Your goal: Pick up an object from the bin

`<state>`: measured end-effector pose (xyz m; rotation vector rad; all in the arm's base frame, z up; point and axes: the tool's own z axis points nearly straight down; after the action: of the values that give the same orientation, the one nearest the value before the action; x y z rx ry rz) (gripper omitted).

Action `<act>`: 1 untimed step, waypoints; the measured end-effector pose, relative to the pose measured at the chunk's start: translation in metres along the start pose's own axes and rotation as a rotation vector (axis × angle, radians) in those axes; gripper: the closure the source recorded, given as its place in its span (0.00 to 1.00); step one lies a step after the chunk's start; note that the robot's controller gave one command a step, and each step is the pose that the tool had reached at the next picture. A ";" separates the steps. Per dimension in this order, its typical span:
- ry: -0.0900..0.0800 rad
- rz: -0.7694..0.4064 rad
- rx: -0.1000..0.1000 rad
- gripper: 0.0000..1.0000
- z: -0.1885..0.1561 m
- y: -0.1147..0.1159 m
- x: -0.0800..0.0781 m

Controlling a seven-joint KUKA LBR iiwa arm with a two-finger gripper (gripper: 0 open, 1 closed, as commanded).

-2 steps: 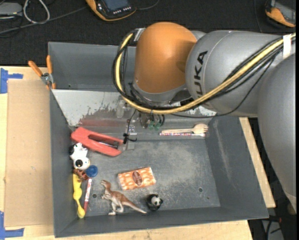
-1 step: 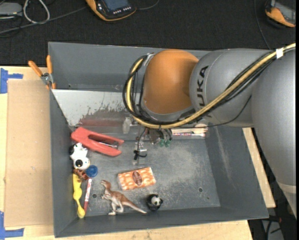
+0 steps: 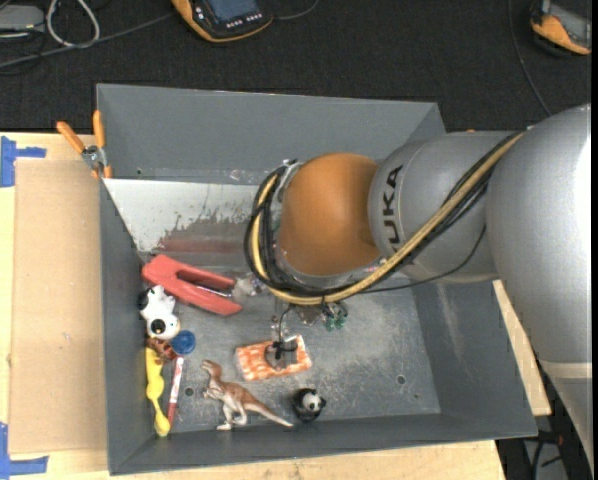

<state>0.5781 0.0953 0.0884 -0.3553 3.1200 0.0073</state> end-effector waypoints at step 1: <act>-0.003 0.212 0.002 1.00 -0.025 -0.036 0.000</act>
Offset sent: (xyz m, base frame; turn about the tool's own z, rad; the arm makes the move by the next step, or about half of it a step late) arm 0.0000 0.0000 0.0000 0.0000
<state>0.5861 0.0596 0.1136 -0.0232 3.1373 0.0045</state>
